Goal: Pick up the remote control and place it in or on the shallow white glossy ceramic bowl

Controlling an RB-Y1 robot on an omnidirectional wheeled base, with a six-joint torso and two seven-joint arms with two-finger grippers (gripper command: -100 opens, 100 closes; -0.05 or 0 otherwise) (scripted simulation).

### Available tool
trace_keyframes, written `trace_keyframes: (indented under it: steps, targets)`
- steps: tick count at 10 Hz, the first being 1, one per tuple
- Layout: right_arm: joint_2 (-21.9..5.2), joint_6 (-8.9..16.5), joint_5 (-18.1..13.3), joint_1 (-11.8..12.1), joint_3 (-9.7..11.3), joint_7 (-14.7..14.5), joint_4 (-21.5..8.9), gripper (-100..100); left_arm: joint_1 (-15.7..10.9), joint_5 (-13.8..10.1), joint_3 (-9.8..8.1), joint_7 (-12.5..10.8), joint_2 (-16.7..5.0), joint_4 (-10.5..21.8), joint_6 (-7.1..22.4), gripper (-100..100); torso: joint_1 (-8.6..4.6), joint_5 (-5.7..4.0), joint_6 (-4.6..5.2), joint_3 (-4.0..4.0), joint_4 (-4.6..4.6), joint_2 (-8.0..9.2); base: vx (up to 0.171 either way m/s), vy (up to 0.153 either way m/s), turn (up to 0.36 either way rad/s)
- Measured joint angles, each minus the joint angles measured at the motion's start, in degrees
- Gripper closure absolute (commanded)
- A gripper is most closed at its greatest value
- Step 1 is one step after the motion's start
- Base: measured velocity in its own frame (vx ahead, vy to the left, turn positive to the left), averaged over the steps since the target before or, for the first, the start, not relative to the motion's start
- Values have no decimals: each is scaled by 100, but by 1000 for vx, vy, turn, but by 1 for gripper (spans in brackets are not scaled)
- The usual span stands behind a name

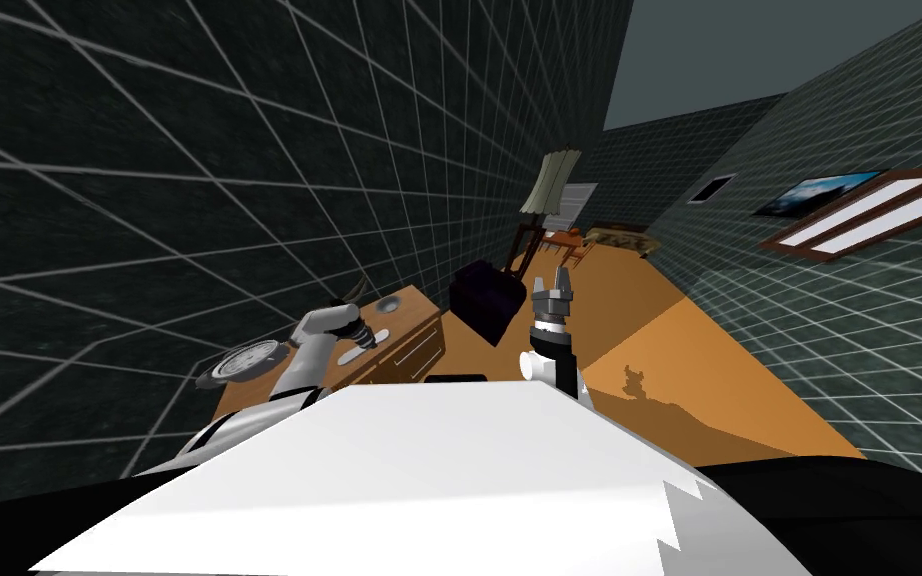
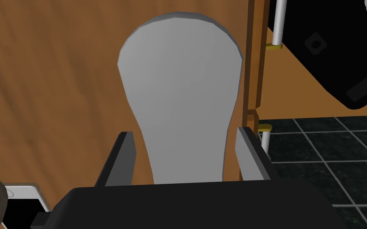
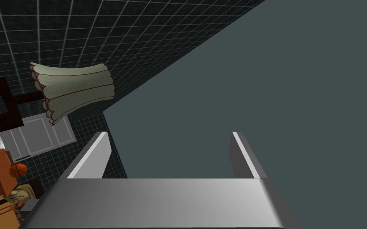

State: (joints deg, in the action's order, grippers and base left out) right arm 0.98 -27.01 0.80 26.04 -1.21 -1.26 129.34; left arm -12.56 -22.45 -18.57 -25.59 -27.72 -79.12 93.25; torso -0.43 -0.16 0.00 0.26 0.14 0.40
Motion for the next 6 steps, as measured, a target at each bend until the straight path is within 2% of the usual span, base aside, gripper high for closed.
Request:
trace_keyframes:
  steps: [3,6]
  targets:
    - [0,0,0,0,0,0,0,0,-378,-17,-54,8,-158,-130,113,100,-11,-10,9,14,14,14,-109,-89,-70]
    - [0,0,0,-1,0,0,0,0,-915,-65,-133,87,-404,-10,255,100,2,-12,10,23,19,26,-109,-50,-118]
